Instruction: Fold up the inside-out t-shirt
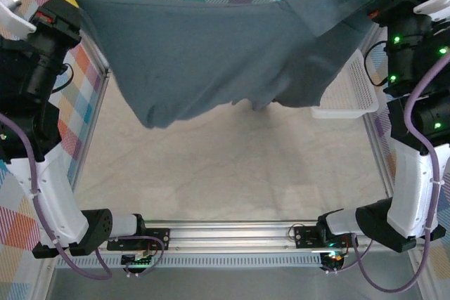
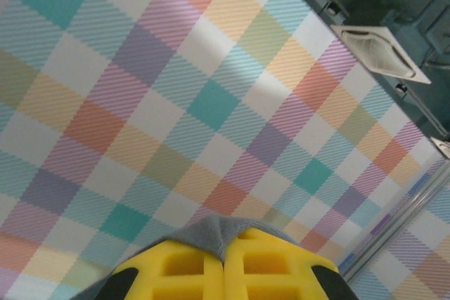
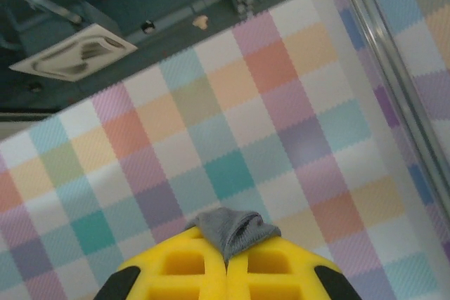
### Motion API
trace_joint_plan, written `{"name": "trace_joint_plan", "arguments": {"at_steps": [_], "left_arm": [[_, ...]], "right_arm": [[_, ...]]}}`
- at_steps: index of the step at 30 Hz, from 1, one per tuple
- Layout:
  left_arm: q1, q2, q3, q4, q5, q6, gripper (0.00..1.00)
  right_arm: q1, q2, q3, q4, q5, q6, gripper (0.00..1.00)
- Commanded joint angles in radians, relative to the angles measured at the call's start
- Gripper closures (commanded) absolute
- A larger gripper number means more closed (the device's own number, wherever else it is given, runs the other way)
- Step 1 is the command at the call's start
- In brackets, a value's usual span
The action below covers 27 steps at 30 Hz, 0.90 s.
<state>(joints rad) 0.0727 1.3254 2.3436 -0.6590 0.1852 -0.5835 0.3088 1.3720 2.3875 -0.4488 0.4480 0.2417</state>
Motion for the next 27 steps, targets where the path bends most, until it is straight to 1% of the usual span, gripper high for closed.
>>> {"name": "trace_joint_plan", "arguments": {"at_steps": [1, 6, 9, 11, 14, 18, 21, 23, 27], "left_arm": [[0.005, -0.050, 0.048, 0.038, -0.064, 0.055, 1.00], [0.006, -0.071, 0.110, 0.029, -0.082, 0.080, 1.00], [0.005, -0.071, 0.112, 0.027, -0.093, 0.085, 1.00], [0.005, -0.066, 0.082, 0.025, -0.111, 0.089, 1.00], [0.005, -0.046, -0.022, 0.054, -0.114, 0.080, 1.00], [0.005, 0.055, -0.127, 0.093, -0.061, 0.072, 1.00], [0.006, 0.144, -0.209, 0.097, -0.082, 0.080, 1.00], [0.005, 0.204, -0.286, 0.101, -0.118, 0.081, 1.00], [0.006, 0.365, -0.402, 0.168, -0.128, 0.086, 1.00]], "right_arm": [[-0.001, -0.040, 0.071, 0.090, -0.047, -0.016, 1.00], [-0.001, -0.084, 0.072, 0.132, -0.101, -0.010, 1.00], [-0.001, -0.095, 0.073, 0.145, -0.127, -0.005, 1.00], [-0.002, -0.086, 0.071, 0.150, -0.120, -0.024, 1.00], [-0.001, -0.039, 0.065, 0.150, -0.084, -0.093, 1.00], [0.000, 0.053, -0.012, 0.189, -0.021, -0.228, 1.00], [-0.001, 0.149, -0.065, 0.207, -0.012, -0.303, 1.00], [-0.003, 0.238, -0.064, 0.190, -0.012, -0.329, 1.00], [-0.007, 0.427, -0.056, 0.185, 0.014, -0.323, 1.00]]}}
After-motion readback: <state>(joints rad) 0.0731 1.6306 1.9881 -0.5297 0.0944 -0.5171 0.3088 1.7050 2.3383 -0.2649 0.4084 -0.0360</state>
